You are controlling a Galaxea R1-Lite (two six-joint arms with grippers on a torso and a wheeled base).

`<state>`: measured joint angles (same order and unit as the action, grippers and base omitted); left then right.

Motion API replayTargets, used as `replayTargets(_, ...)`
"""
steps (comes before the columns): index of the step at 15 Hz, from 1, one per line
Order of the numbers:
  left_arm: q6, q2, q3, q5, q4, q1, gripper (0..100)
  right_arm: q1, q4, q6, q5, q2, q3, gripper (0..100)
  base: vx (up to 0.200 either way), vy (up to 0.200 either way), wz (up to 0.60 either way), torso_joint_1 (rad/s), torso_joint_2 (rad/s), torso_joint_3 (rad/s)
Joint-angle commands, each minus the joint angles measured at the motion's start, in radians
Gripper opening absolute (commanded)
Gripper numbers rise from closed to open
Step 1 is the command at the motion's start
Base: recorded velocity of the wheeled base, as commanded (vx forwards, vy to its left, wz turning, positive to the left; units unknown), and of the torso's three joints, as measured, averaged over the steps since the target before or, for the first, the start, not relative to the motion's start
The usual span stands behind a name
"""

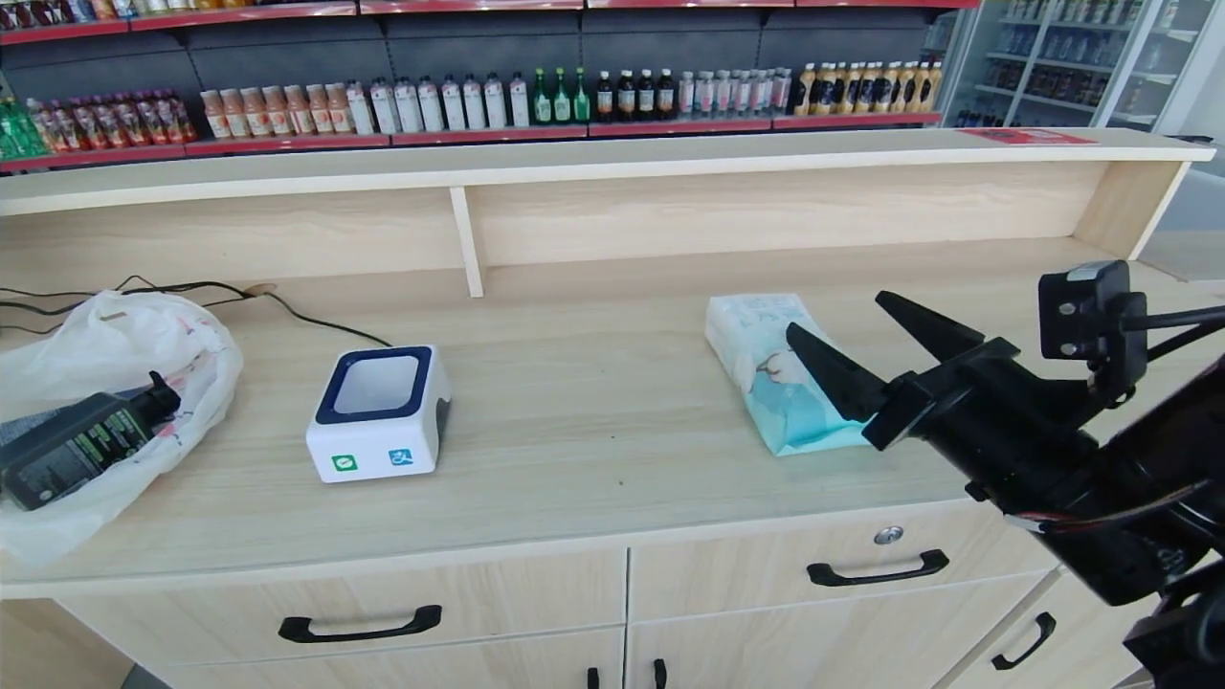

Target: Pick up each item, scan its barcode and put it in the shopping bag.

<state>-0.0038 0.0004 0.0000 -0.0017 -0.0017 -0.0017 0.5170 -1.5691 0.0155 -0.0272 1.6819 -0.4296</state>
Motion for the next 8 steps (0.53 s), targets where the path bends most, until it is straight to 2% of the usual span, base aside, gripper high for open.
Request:
replayTargets(1, -0.001, 0.000, 0.000, 0.000, 0.000, 0.000, 100, 0.052, -0.002, 0.004, 0.000, -0.004, -0.101, 100, 0.000, 0.000, 0.00, 0.000, 0.00, 0.000)
replayTargets(2, -0.001, 0.000, 0.000, 0.000, 0.000, 0.000, 100, 0.069, -0.002, 0.004, 0.009, -0.008, -0.192, 100, 0.000, 0.000, 0.00, 0.000, 0.00, 0.000)
replayTargets(4, -0.001, 0.000, 0.000, 0.000, 0.000, 0.000, 100, 0.067, 0.035, -0.017, 0.004, -0.034, -0.236, 100, 0.000, 0.000, 0.00, 0.000, 0.00, 0.000)
replayTargets(5, -0.001, 0.000, 0.000, 0.000, 0.000, 0.000, 100, -0.011, 0.066, -0.032, -0.051, -0.045, -0.221, 100, 0.000, 0.000, 0.00, 0.000, 0.00, 0.000)
replayTargets(6, -0.001, 0.000, 0.000, 0.000, 0.000, 0.000, 100, -0.098, 0.083, -0.035, -0.177, -0.042, -0.227, 100, 0.000, 0.000, 0.00, 0.000, 0.00, 0.000)
replayTargets(7, -0.001, 0.000, 0.000, 0.000, 0.000, 0.000, 100, -0.101, 0.101, -0.043, -0.238, -0.031, -0.245, 100, 0.000, 0.000, 0.00, 0.000, 0.00, 0.000)
replayTargets(8, -0.001, 0.000, 0.000, 0.000, 0.000, 0.000, 100, -0.088, 0.112, -0.048, -0.240, -0.024, -0.258, 100, 0.000, 0.000, 0.00, 0.000, 0.00, 0.000)
